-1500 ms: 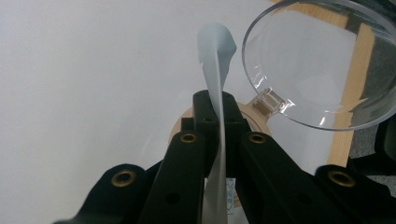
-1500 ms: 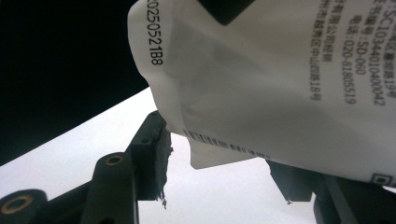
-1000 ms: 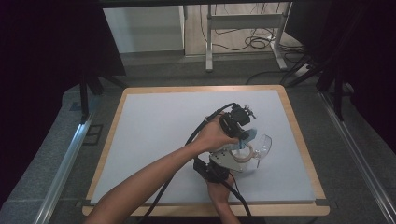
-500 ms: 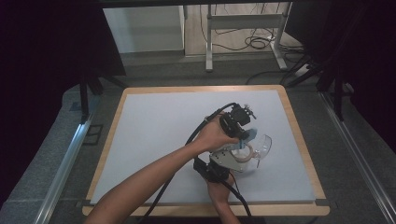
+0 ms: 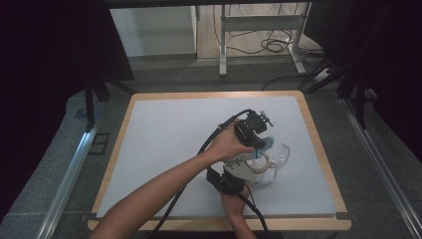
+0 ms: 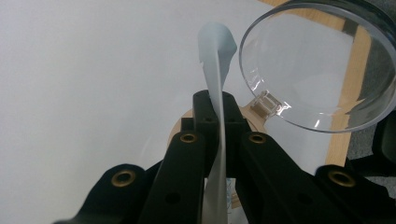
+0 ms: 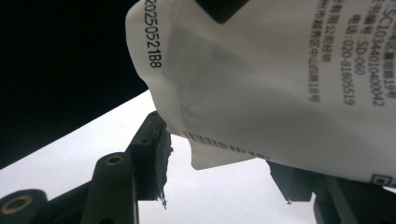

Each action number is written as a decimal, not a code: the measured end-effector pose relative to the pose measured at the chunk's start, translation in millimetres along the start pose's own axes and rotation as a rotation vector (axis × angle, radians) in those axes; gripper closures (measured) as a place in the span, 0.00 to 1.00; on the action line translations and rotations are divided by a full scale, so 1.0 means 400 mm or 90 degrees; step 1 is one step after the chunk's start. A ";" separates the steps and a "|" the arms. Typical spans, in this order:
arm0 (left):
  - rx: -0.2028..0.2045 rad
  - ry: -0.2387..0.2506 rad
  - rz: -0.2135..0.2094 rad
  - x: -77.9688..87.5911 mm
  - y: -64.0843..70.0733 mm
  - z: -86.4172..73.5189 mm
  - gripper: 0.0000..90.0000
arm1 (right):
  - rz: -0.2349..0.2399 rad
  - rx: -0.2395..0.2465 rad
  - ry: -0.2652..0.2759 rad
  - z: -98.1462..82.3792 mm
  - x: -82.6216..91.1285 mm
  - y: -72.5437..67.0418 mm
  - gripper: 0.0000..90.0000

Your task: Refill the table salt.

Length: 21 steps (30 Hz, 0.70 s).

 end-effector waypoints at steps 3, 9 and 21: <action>0.000 0.001 0.000 0.000 0.000 0.001 1.00 | -0.001 0.000 0.001 0.001 0.000 0.000 0.50; -0.003 -0.004 0.003 -0.001 0.002 0.002 1.00 | -0.004 -0.006 0.007 0.003 -0.001 -0.001 0.50; -0.003 -0.009 0.005 -0.002 0.002 0.001 1.00 | -0.008 -0.010 0.011 0.004 -0.004 -0.005 0.50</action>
Point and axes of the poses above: each handheld gripper's, and its own axes: x roughly backward along the jaws, z roughly out of its top, y roughly to its right, the point moved 7 cm from there along -x, roughly forward along the jaws, and after that the axes turned 6 degrees about y, right-handed, at the moved point
